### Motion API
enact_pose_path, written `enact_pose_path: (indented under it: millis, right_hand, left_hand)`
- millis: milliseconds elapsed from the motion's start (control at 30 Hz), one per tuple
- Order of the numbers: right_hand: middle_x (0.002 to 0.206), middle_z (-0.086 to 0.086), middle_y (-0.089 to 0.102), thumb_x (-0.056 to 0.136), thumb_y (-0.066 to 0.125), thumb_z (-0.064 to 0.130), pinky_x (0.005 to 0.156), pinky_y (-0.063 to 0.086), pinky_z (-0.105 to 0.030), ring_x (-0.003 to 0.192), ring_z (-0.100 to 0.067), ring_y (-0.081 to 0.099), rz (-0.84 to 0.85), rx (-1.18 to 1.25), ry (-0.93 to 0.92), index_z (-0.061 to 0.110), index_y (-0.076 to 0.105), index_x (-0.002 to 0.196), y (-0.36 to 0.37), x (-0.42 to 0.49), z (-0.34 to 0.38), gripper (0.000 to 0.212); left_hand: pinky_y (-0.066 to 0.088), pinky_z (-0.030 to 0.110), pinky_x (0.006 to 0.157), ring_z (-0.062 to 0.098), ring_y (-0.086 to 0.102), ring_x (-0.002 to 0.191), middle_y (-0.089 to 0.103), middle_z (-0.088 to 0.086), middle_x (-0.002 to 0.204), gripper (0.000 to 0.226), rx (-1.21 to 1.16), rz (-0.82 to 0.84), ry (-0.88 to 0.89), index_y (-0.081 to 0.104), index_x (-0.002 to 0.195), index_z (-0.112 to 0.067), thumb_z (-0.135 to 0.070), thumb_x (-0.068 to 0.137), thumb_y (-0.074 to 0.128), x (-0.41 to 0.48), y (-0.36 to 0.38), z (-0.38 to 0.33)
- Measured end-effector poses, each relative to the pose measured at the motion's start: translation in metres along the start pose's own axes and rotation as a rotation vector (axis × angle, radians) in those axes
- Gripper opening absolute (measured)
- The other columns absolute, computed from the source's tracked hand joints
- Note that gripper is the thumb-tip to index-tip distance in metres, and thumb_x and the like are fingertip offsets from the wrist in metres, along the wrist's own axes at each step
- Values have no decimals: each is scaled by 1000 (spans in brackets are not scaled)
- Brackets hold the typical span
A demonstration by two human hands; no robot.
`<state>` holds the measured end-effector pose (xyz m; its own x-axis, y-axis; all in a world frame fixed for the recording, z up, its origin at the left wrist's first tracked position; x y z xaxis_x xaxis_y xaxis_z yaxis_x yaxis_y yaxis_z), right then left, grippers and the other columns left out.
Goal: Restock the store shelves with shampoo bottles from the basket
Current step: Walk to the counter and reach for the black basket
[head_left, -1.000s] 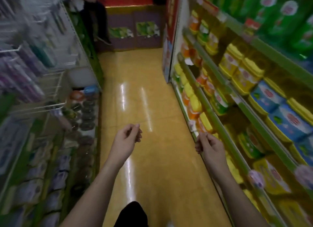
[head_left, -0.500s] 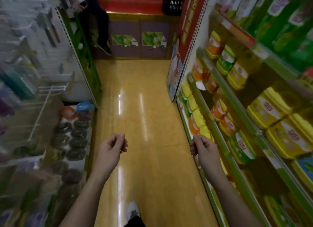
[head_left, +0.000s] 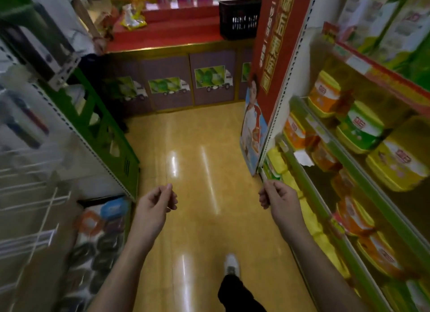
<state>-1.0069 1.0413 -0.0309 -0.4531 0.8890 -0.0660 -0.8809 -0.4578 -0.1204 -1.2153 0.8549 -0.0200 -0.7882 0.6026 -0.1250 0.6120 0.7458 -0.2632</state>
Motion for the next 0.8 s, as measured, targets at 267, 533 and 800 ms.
enact_pose_path:
  millis: [267,533,800]
  right_hand:
    - [63,-9,54,104,50,20,55,43,-26,58,-13,51,83,23,-5,-6,59,76,63,222,46,40]
    - [59,2,51,105,49,22,55,42,-22,58,-10,49,103,-53,10,9,56,69,153,441,58,39]
    - [59,5,50,106,48,25,60,44,-29,58,-14,47,-100,6,36,7,56,73,241,646,101,38]
  left_hand:
    - [49,31,73,14,61,72,64,0,73,36,-18,-53,-22,65,82,-8,-33,101,49,214,25,-55]
    - [48,28,73,11,61,70,66,11,77,41,-22,-35,-23,65,84,-5,-37,102,49,453,35,-65]
    - [48,26,69,7,59,64,63,5,72,39,-13,93,27,65,82,-2,-31,103,50,718,38,-124]
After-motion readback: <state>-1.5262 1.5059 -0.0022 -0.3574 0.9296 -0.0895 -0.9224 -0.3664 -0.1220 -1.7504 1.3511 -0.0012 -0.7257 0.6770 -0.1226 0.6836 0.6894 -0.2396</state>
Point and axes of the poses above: each hand's wrist, its own x-axis towards the middle knuckle, its own y-axis out of the palm, z = x × y, the point moved 2 cm from there along x, towards the middle knuckle
